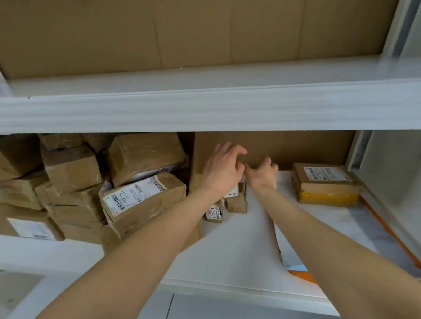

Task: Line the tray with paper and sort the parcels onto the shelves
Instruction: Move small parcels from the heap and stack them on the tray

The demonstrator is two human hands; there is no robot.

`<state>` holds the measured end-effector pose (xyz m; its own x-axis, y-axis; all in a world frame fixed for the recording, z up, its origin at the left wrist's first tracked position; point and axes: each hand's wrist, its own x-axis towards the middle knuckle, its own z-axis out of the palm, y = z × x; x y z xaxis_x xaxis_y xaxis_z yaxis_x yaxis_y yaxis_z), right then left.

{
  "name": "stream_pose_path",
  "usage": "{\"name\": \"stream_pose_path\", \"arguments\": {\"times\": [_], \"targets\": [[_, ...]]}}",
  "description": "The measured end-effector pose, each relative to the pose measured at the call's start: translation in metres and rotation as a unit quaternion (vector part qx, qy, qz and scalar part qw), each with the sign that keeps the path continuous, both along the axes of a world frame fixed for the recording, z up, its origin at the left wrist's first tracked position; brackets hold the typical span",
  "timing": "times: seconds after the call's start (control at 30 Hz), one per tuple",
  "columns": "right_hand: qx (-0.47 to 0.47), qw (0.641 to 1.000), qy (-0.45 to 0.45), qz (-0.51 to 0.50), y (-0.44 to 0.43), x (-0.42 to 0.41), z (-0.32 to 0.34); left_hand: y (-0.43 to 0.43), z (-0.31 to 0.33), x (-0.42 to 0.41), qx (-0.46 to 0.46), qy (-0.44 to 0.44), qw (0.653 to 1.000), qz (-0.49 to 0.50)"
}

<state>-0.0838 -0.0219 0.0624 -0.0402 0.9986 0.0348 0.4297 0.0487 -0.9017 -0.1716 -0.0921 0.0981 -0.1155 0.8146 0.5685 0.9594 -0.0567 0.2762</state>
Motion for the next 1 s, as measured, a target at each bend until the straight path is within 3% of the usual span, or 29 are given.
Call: {"name": "stream_pose_path", "arguments": {"times": [0.3, 0.53, 0.77, 0.87, 1.0], "targets": [[0.1, 0.994, -0.023, 0.025, -0.045, -0.061, 0.025, -0.04, 0.016, -0.081, 0.014, 0.016, 0.996, 0.09], [0.17, 0.983, -0.075, 0.01, -0.073, -0.074, 0.03, -0.073, 0.016, -0.1, 0.048, 0.037, 0.992, 0.109], [0.221, 0.972, -0.057, 0.057, -0.101, -0.092, 0.042, -0.102, 0.024, -0.114, 0.054, 0.074, 0.979, 0.184], [0.205, 0.973, -0.008, 0.108, -0.115, -0.104, 0.04, -0.112, 0.026, -0.128, 0.006, 0.076, 0.976, 0.206], [0.072, 0.984, 0.065, 0.147, -0.122, -0.123, 0.037, -0.124, 0.032, -0.155, -0.048, 0.029, 0.973, 0.224]]}}
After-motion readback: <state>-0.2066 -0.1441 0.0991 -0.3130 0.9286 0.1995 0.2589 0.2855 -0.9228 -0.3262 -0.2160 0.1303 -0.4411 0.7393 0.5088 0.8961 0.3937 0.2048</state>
